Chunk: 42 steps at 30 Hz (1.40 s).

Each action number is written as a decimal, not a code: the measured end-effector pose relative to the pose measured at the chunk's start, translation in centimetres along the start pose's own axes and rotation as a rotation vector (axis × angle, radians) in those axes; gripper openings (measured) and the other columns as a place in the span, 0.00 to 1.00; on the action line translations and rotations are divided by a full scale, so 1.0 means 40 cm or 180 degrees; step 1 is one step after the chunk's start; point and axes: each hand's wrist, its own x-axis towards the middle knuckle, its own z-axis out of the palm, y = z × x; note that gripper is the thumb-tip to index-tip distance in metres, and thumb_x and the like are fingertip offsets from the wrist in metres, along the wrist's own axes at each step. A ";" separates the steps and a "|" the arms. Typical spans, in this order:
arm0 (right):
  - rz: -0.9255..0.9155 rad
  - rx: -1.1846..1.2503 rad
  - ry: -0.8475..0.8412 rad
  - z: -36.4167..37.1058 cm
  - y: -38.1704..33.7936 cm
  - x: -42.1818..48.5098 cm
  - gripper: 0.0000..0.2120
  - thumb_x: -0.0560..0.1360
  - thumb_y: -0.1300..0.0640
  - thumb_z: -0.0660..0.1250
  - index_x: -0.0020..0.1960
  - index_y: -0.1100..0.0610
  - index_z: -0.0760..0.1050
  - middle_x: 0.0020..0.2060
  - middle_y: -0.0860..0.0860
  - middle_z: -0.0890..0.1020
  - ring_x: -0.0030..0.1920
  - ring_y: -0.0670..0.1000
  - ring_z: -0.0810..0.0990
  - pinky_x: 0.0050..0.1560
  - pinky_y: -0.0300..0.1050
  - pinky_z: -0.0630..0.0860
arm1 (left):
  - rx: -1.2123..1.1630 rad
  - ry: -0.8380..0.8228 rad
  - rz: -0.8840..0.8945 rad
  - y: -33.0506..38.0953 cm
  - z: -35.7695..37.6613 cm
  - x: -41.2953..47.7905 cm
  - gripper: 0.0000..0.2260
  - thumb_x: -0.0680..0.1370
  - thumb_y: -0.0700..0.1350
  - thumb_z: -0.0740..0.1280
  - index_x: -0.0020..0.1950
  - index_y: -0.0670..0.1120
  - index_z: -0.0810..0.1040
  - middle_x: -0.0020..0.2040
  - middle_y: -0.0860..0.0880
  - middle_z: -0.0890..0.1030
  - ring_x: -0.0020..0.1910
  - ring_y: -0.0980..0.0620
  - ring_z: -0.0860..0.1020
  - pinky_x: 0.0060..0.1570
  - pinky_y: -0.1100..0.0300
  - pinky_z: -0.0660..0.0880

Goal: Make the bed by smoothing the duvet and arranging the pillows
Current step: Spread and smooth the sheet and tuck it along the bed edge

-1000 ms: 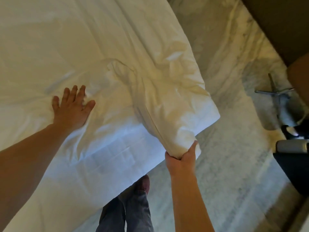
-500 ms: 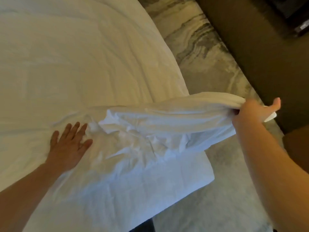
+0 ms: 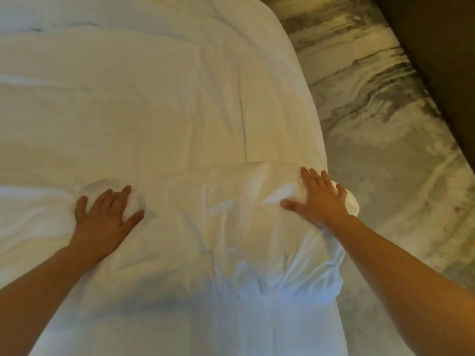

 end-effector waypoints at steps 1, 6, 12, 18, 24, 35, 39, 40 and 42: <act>0.0061 0.0016 -0.0086 -0.001 0.006 0.005 0.58 0.65 0.18 0.59 0.83 0.45 0.40 0.82 0.51 0.55 0.82 0.56 0.52 0.76 0.68 0.51 | 0.0070 0.0024 -0.0020 0.003 -0.005 0.002 0.41 0.75 0.74 0.44 0.79 0.50 0.64 0.69 0.42 0.76 0.71 0.40 0.71 0.75 0.46 0.49; 0.1193 0.0186 -0.0030 0.023 0.050 -0.020 0.67 0.58 0.15 0.63 0.82 0.51 0.42 0.79 0.60 0.57 0.78 0.64 0.56 0.70 0.73 0.60 | 0.0500 0.0011 -0.0049 0.007 -0.044 0.024 0.37 0.76 0.71 0.46 0.64 0.45 0.76 0.56 0.40 0.83 0.57 0.37 0.79 0.59 0.39 0.66; 0.0735 0.0971 0.0221 0.054 0.115 -0.083 0.38 0.75 0.32 0.64 0.72 0.60 0.68 0.60 0.66 0.80 0.58 0.67 0.80 0.50 0.54 0.72 | 0.0412 0.0501 -0.0005 -0.017 -0.127 0.067 0.30 0.79 0.67 0.49 0.59 0.44 0.77 0.48 0.37 0.83 0.50 0.34 0.81 0.54 0.39 0.67; -0.0336 0.0352 0.1336 -0.152 0.250 -0.001 0.43 0.71 0.20 0.41 0.48 0.56 0.74 0.29 0.57 0.77 0.29 0.60 0.78 0.33 0.50 0.72 | 0.0056 0.1125 0.0188 -0.025 -0.186 0.126 0.27 0.80 0.65 0.53 0.59 0.44 0.77 0.50 0.39 0.80 0.52 0.35 0.77 0.53 0.43 0.64; 0.0357 0.0272 0.0183 0.061 0.151 0.073 0.46 0.74 0.24 0.45 0.81 0.54 0.58 0.68 0.63 0.74 0.66 0.66 0.75 0.64 0.63 0.72 | -0.0123 -0.0381 -0.0574 0.058 -0.044 0.126 0.36 0.79 0.71 0.41 0.84 0.55 0.46 0.84 0.47 0.50 0.83 0.46 0.45 0.77 0.36 0.41; 0.1746 0.2731 0.1843 0.133 0.083 -0.339 0.51 0.68 0.19 0.58 0.68 0.64 0.72 0.61 0.61 0.79 0.62 0.61 0.78 0.63 0.58 0.76 | -0.0525 -0.0531 0.1262 0.561 0.034 -0.117 0.31 0.78 0.72 0.37 0.80 0.66 0.38 0.83 0.58 0.40 0.82 0.50 0.39 0.77 0.36 0.41; 0.1606 0.3517 0.1466 0.223 0.023 -0.407 0.31 0.69 0.27 0.68 0.60 0.50 0.78 0.52 0.47 0.83 0.50 0.46 0.83 0.48 0.40 0.80 | -0.0380 -0.0649 0.1073 0.553 0.104 -0.119 0.32 0.77 0.72 0.37 0.81 0.66 0.39 0.83 0.58 0.41 0.82 0.51 0.40 0.76 0.36 0.40; 0.1631 0.3510 0.1613 0.236 0.017 -0.404 0.25 0.69 0.29 0.69 0.55 0.47 0.77 0.49 0.45 0.83 0.48 0.43 0.83 0.46 0.38 0.79 | -0.0381 -0.0605 0.1071 0.551 0.107 -0.119 0.32 0.77 0.71 0.37 0.81 0.65 0.40 0.84 0.57 0.41 0.82 0.51 0.40 0.76 0.36 0.41; 0.1790 0.3676 0.1775 0.248 0.015 -0.397 0.17 0.75 0.34 0.67 0.55 0.45 0.74 0.48 0.42 0.81 0.47 0.40 0.80 0.48 0.43 0.78 | -0.0359 -0.0533 0.1083 0.549 0.110 -0.119 0.32 0.78 0.70 0.37 0.82 0.64 0.41 0.84 0.57 0.43 0.83 0.51 0.41 0.76 0.35 0.42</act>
